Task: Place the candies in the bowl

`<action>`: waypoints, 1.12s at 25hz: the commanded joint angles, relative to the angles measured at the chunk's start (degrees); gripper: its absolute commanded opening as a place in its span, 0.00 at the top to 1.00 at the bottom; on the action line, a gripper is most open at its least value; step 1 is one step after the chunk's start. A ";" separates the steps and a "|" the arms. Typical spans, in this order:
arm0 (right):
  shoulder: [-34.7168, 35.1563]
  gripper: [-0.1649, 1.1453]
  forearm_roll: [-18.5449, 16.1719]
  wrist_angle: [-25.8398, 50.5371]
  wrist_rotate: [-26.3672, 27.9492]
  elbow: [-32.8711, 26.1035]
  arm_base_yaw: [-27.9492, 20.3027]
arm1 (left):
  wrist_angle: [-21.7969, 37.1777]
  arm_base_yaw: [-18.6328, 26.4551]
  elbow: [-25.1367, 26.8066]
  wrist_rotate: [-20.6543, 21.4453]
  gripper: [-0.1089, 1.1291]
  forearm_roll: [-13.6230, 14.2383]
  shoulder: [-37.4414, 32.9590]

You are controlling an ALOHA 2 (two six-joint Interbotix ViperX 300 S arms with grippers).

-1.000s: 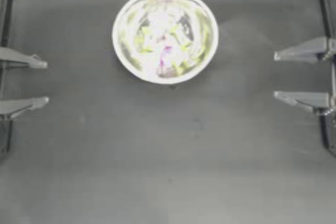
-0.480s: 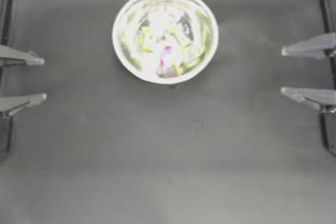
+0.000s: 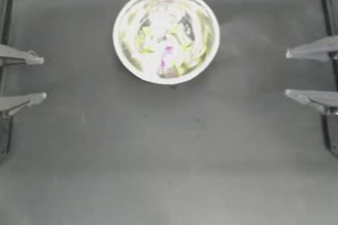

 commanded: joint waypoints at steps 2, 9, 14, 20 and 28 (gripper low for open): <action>-0.44 0.13 0.53 -0.44 0.18 -0.18 -0.09 | -0.35 0.00 -0.26 -0.35 0.14 -0.44 -0.62; -0.62 0.13 0.53 -0.44 0.09 0.00 -0.53 | -0.35 0.00 0.88 -1.05 0.14 -0.88 -2.72; -1.23 0.13 0.53 -0.26 0.18 0.18 -0.53 | -0.09 0.09 1.67 -1.05 0.14 -2.02 -4.83; -2.11 0.13 0.53 -0.09 0.26 0.53 -0.53 | -0.18 0.09 2.20 -1.05 0.14 -2.20 -5.19; -3.60 0.13 1.32 -0.26 0.26 1.23 -0.53 | -0.35 0.00 2.37 -1.05 0.14 -2.72 -6.59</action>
